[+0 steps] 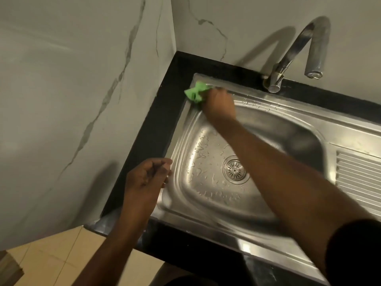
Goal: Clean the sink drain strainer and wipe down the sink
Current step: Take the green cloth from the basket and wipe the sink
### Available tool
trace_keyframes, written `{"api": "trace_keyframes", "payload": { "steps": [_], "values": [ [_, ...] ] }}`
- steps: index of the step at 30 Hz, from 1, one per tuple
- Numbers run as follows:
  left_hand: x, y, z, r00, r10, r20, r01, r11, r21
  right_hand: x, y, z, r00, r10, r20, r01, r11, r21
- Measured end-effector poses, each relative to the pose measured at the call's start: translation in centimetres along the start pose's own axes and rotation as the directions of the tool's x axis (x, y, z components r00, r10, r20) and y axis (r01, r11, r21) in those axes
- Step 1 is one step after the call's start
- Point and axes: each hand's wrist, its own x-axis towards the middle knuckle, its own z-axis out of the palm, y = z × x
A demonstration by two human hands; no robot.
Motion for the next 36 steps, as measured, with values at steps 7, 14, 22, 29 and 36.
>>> {"api": "trace_keyframes", "payload": {
  "steps": [7, 14, 22, 29, 36],
  "values": [
    [0.1, 0.3, -0.4, 1.000, -0.015, -0.013, 0.016, 1.000, 0.007, 2.3, -0.3, -0.9, 0.979, -0.167, -0.114, 0.153, 0.980, -0.124],
    [0.3, 0.3, 0.4, 1.000, 0.011, 0.021, -0.012, 0.999, 0.038, -0.1, 3.4, 1.8, 0.960, -0.242, 0.145, 0.269, 0.939, -0.213],
    [0.1, 0.5, 2.2, 0.992, 0.066, 0.108, -0.067, 0.998, 0.006, -4.3, 13.6, -2.4, 0.965, -0.175, 0.197, 0.231, 0.922, -0.311],
    [-0.3, 1.4, 3.7, 0.976, 0.123, 0.178, -0.122, 0.992, -0.014, -13.7, 24.4, -8.5, 0.962, 0.259, 0.084, -0.229, 0.936, -0.267],
    [-0.7, 1.1, 4.1, 0.975, 0.118, 0.191, -0.121, 0.993, 0.005, -10.3, 18.6, -4.2, 0.842, 0.533, -0.086, -0.533, 0.846, 0.022]
  ]
}}
